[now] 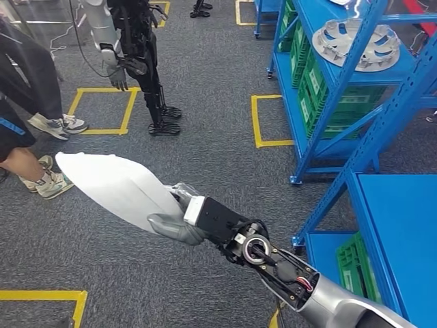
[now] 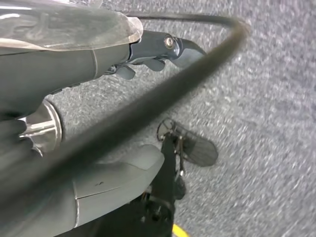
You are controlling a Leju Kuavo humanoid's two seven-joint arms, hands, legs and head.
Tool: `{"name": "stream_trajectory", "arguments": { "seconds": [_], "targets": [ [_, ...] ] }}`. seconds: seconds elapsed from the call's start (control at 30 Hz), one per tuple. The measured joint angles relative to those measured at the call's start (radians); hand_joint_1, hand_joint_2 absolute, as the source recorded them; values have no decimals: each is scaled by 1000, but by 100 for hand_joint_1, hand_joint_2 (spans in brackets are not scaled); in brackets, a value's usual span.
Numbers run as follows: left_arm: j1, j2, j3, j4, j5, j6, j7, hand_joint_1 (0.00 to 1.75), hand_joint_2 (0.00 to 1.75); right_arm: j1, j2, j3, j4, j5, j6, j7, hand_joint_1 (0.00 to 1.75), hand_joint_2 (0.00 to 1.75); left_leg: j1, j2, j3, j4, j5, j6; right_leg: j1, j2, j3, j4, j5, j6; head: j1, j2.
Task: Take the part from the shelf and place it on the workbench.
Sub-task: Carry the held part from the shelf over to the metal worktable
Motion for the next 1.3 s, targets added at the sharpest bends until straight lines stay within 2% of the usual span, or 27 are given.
{"name": "stream_trajectory", "arguments": {
  "seconds": [0.1,0.13,0.23,0.3,0.33,0.37,0.4,0.43,0.5,0.57,0.63,0.67,0.73,0.77,0.8,0.83,0.87,0.9,0.93,1.0,1.03,1.07,1.13,1.17,1.23,1.27,1.3],
  "targets": [
    [3,1,0,0,-5,-1,0,0,175,-3,0,-1,0,0,-1,-2,171,175,-4,-20,0,-5,-2,27,1,-13,5,3,-9,15,7,0],
    [3,1,0,0,-6,-1,0,0,175,-3,0,-2,0,0,-1,-2,171,175,-3,-27,0,-6,-2,34,-1,-4,2,14,-20,20,10,0],
    [1,1,0,0,-7,-1,0,0,175,-4,0,-5,0,0,0,-3,171,175,-1,-47,2,-8,1,49,-7,53,-54,147,-100,29,25,0],
    [1,1,0,0,-7,-1,0,0,175,-2,-2,-6,1,0,2,-4,171,175,-3,-61,1,-8,1,52,-8,68,-108,266,-148,29,34,0],
    [1,1,0,0,-7,-1,0,0,175,0,-2,-6,2,0,3,-5,171,175,-5,-70,1,-8,1,52,-8,72,-129,308,-158,28,38,0],
    [1,0,0,0,-6,0,0,0,175,1,-3,-6,4,0,6,-6,171,175,-7,-80,1,-7,1,52,-8,75,-140,324,-152,26,42,0],
    [2,0,0,0,-6,2,0,0,175,1,-3,-6,4,2,8,-7,171,175,-9,-93,2,-7,1,52,-7,78,-131,299,-127,21,45,0],
    [2,0,0,0,-6,4,0,0,175,1,-3,-6,4,3,10,-9,171,175,-11,-106,3,-7,1,52,-6,86,-105,238,-87,14,48,0],
    [1,-2,0,0,-5,9,0,0,175,0,-3,-6,4,5,13,-12,171,175,-11,-129,4,-7,3,50,-5,128,-43,92,-21,-3,52,0],
    [1,-4,0,0,-5,12,1,0,175,-2,-3,-6,5,7,16,-14,171,175,-7,-148,-2,-7,7,42,-1,155,-13,21,-5,-11,54,0],
    [5,-2,0,1,-4,14,3,0,175,-3,-1,-7,5,7,17,-15,171,175,-4,-168,-7,-12,15,28,-2,139,-2,5,-2,-12,57,0],
    [7,-2,0,1,-4,14,4,0,175,-3,0,-7,5,7,17,-15,171,175,-4,-163,-12,-9,12,22,-5,127,4,-4,4,-13,57,0],
    [6,-2,0,2,-4,15,6,0,175,-5,4,-7,6,7,16,-16,171,175,-9,-120,-42,49,-25,14,-11,101,13,-25,18,-20,46,0],
    [4,-3,0,2,-5,14,7,0,175,-4,5,-7,6,7,16,-17,171,175,-9,-90,-72,110,-59,11,-9,88,14,-28,21,-22,38,0],
    [2,-3,0,2,-6,13,8,0,175,-3,6,-7,7,7,14,-17,171,175,-9,-72,-107,183,-92,6,-9,74,12,-29,22,-24,30,0],
    [1,-3,0,2,-7,11,9,0,175,-1,5,-7,9,7,13,-17,171,175,-8,-62,-136,243,-114,2,-8,60,11,-29,21,-23,25,0],
    [2,-3,0,2,-9,9,9,0,175,1,5,-7,10,7,11,-17,171,175,-6,-57,-151,275,-119,-2,-8,46,10,-29,20,-23,20,0],
    [3,-2,0,2,-10,6,9,0,175,3,5,-7,12,7,9,-17,171,175,-3,-52,-143,264,-105,-6,-9,34,10,-28,19,-21,16,0],
    [3,-1,0,2,-11,3,8,0,175,4,5,-8,13,7,8,-17,171,175,-1,-43,-115,212,-76,-8,-9,23,10,-26,17,-18,11,0],
    [1,1,0,2,-13,0,4,0,175,3,5,-9,13,7,7,-17,171,175,0,-5,-33,65,-16,-9,-6,4,10,-17,8,-8,0,0],
    [0,2,0,2,-14,-1,2,0,175,3,5,-9,13,7,7,-16,171,175,-2,8,-6,15,-1,-3,-4,-4,10,-12,2,-2,-3,0],
    [-1,2,0,2,-15,-1,1,0,175,3,6,-10,13,8,7,-16,171,175,-5,15,8,-11,4,5,0,-12,10,-8,-3,4,-3,0],
    [1,3,0,2,-16,-2,0,0,175,4,6,-11,13,8,7,-16,171,175,-8,-3,8,-15,2,24,1,-26,15,-6,-9,13,4,0],
    [2,3,0,2,-16,-2,0,0,175,4,6,-11,13,8,7,-16,171,175,-7,-12,8,-15,2,31,-2,-19,16,-2,-15,19,7,0],
    [1,3,0,2,-17,-2,0,0,175,4,6,-12,13,8,7,-16,171,175,-3,-28,10,-17,4,44,-7,25,-9,58,-58,28,15,0],
    [1,3,0,2,-17,-1,0,0,175,4,6,-13,13,8,7,-16,171,175,-3,-37,10,-18,4,48,-9,52,-38,124,-93,31,21,0],
    [0,3,0,2,-17,-1,0,0,175,6,5,-14,13,8,7,-16,171,175,-4,-46,10,-17,4,52,-10,68,-73,204,-130,32,28,0]
  ]
}}
